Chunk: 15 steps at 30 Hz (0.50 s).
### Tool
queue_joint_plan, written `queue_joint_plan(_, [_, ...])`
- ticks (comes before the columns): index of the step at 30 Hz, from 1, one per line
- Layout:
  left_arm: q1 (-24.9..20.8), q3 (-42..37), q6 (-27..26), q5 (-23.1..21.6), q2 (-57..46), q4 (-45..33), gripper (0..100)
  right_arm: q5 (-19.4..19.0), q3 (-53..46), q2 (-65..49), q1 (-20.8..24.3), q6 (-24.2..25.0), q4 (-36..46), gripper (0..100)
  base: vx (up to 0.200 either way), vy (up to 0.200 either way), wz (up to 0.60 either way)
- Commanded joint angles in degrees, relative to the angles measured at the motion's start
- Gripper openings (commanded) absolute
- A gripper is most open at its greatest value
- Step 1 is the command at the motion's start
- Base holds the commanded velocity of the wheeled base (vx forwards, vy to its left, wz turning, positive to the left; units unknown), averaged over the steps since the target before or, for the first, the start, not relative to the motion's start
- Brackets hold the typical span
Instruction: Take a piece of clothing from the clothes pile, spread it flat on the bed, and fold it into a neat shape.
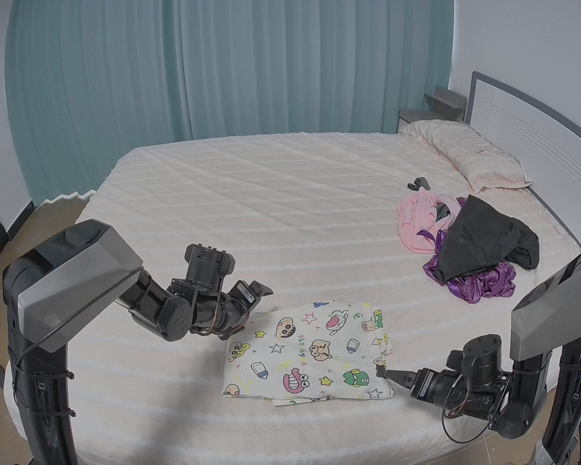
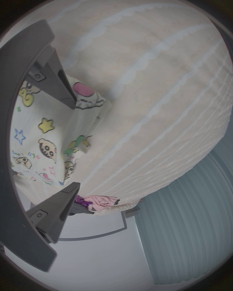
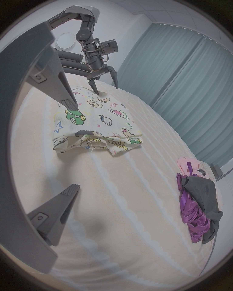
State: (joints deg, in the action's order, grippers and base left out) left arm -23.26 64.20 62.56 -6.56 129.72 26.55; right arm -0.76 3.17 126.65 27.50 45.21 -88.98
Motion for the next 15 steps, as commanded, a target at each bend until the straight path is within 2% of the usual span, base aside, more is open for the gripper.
queue_joint_plan(1, [1.1,2.6,-0.5,1.0,1.6,-1.1,100,0.0,0.1,0.2,0.0,0.0,-0.3,100,0.0,0.0,0.0])
queue_joint_plan(8, [1.9,3.2,-2.2,1.1,-0.3,-2.3,100,0.0,0.2,0.3,-0.1,0.0,-0.3,100,0.0,0.0,0.0])
queue_joint_plan(15, [2.7,4.7,-3.2,1.2,2.1,-2.3,100,0.0,0.2,0.3,-0.1,0.0,-0.3,100,0.0,0.0,0.0])
